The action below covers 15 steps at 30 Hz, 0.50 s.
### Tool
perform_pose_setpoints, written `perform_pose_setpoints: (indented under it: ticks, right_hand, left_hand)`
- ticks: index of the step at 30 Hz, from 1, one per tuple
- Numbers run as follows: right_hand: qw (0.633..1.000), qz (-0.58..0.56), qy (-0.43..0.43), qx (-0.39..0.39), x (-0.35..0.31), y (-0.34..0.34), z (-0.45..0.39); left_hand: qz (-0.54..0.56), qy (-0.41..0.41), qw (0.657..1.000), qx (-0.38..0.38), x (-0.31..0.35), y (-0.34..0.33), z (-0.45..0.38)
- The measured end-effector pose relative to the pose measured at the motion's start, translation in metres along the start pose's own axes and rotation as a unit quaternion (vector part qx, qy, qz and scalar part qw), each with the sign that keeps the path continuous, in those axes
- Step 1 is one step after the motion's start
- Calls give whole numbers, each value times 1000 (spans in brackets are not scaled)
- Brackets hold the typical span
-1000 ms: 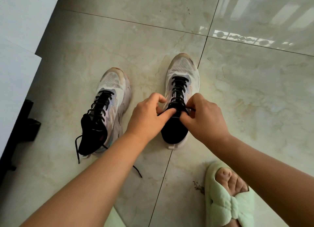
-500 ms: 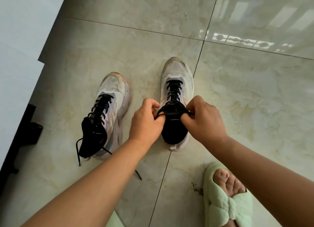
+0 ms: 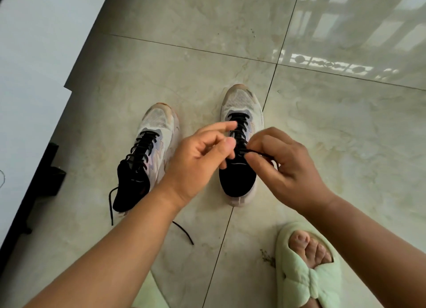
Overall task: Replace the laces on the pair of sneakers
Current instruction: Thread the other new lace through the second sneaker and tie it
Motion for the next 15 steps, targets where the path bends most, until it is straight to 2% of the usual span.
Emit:
perform_pose_setpoints:
  ticks: [3, 5, 8, 11, 15]
  right_hand:
    - [999, -30, 11, 11, -15, 7, -12]
    - [999, -42, -5, 28, -14, 14, -20]
    - [996, -59, -63, 33, -1, 16, -23]
    - [989, -71, -123, 33, 16, 12, -19]
    - [988, 35, -150, -20, 38, -2, -8]
  left_hand:
    - [88, 56, 994, -32, 9, -15, -9]
    - [96, 64, 992, -41, 13, -17, -14]
    - [32, 38, 998, -49, 14, -15, -18]
    - [-55, 27, 998, -18, 2, -10, -19]
    - [-173, 70, 982, 5, -33, -12, -13]
Point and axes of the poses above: each hand's wrist, its own z-axis away from the middle knuckle, its own y-axis out of the back of the hand, x = y × z, the point moved 10 cm from there along -z, towards the middle knuckle, and after that the axes turned 14 degrees about x, right-handed, at the moved point
